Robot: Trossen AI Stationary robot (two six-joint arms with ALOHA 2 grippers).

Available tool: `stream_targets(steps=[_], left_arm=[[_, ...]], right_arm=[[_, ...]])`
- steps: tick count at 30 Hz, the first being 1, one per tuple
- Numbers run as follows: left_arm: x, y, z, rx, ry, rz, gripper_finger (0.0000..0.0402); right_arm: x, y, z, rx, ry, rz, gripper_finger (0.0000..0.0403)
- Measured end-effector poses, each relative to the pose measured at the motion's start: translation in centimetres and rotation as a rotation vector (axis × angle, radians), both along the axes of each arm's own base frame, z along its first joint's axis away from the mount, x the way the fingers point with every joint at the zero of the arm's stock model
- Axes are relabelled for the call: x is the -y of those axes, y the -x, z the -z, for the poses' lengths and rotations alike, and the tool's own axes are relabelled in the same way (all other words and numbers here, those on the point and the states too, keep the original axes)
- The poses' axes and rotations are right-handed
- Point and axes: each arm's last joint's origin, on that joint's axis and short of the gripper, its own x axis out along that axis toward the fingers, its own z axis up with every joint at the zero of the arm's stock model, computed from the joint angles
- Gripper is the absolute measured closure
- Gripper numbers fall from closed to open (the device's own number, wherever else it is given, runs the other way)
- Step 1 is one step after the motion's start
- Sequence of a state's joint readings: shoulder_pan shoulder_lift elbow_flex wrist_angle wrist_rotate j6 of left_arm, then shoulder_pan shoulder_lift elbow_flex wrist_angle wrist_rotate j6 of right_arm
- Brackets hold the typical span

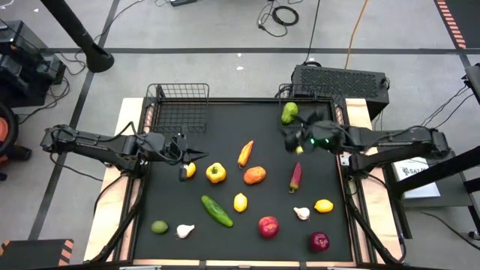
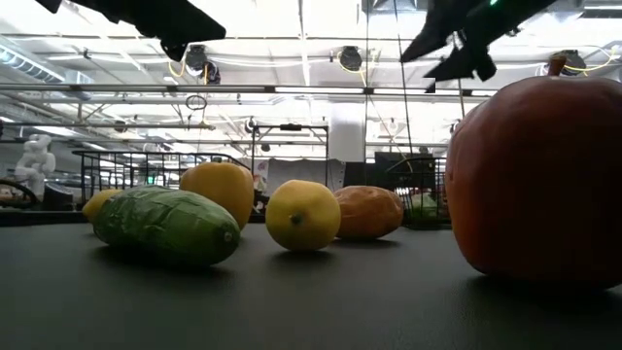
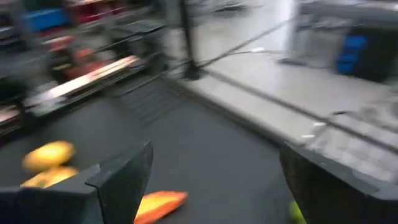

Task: Sort produce into baskets
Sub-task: Put the top yellow lemon into the left black wire basket

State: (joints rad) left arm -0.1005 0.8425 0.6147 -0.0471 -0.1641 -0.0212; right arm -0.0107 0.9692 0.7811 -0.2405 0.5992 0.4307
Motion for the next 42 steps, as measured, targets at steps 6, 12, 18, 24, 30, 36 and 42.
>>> stream_targets(steps=[6,12,18,24,30,36,42], left_arm=[[-0.2,0.0,0.0,0.003,-0.014,-0.056,0.0384],[-0.4,0.0,0.0,0.008,-0.011,-0.138,0.0384],[-0.2,0.3,-0.1,-0.036,0.026,-0.17,0.0383],[1.0,1.1,0.3,-0.183,0.131,-0.19,0.0343],[2.5,2.7,2.0,-0.375,0.286,-0.211,0.0291],[3.3,4.0,3.8,-0.49,0.254,-0.269,0.0245],[3.5,4.3,5.7,-0.526,0.318,-0.382,0.0184]], right_arm=[[-4.2,-0.1,1.4,-0.111,-0.021,-0.184,0.0064],[-6.3,-1.6,3.1,-0.232,0.066,-0.333,0.0077],[-7.0,-2.8,4.4,-0.292,0.1,-0.371,0.0085],[-7.5,-3.8,5.6,-0.323,0.081,-0.411,0.0085],[-7.7,-4.6,7.3,-0.401,0.089,-0.414,0.0085],[-7.9,-5.3,8.7,-0.464,0.107,-0.423,0.0085],[-7.9,-5.6,9.3,-0.495,0.12,-0.429,0.0085]])
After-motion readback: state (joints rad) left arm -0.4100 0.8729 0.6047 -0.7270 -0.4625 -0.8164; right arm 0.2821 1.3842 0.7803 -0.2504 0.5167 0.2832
